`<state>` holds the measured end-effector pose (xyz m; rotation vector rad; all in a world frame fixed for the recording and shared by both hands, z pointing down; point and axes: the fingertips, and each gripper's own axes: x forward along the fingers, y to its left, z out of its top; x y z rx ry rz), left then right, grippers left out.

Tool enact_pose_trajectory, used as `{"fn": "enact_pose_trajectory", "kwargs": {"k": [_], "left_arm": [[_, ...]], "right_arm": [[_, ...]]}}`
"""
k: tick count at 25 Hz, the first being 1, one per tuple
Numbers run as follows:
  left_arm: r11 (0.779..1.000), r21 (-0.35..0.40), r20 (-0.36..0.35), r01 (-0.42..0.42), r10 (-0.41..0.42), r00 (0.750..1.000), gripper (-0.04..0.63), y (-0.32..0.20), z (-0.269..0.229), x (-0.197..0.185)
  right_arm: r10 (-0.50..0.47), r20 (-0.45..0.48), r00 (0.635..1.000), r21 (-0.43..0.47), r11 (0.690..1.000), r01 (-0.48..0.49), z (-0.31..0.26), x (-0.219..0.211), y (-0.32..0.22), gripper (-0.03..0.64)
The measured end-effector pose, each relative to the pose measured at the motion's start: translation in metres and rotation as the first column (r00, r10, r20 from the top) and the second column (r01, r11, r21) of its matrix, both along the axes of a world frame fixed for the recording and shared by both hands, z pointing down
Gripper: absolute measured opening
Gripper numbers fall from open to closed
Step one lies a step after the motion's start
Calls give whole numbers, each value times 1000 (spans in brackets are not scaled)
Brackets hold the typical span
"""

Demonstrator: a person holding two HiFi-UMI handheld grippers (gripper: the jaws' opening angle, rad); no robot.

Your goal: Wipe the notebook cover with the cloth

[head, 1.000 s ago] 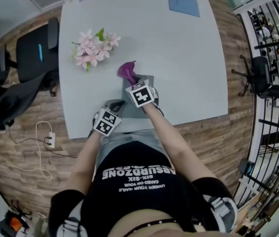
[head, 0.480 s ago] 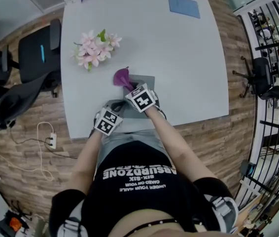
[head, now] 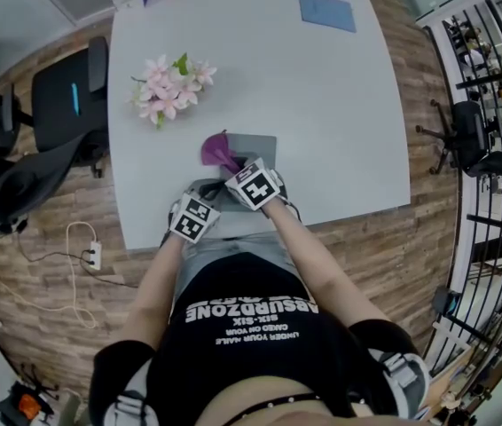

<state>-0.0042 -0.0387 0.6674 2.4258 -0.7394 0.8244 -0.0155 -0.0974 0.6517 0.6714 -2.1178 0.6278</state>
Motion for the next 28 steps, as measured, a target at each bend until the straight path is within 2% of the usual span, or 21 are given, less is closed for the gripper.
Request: {"fn": "enact_pose_trajectory", "kwargs": {"k": [5,17,28], "left_arm": [[1000,-2,-3,4,-4,1000,17,0,0,1],[1000,13,6,14,-15,1000,17,1,-1,1],[999,25,8,22,-22,1000,17,1,-3,0]], "right_arm": [[66,34,997,-14,998,-65,-3,10,-6,74],[168,33,985,-20,986,-168,-4,52,-3,74],[335,17,942,-20,942,-335,-7,122,-5,74]]}}
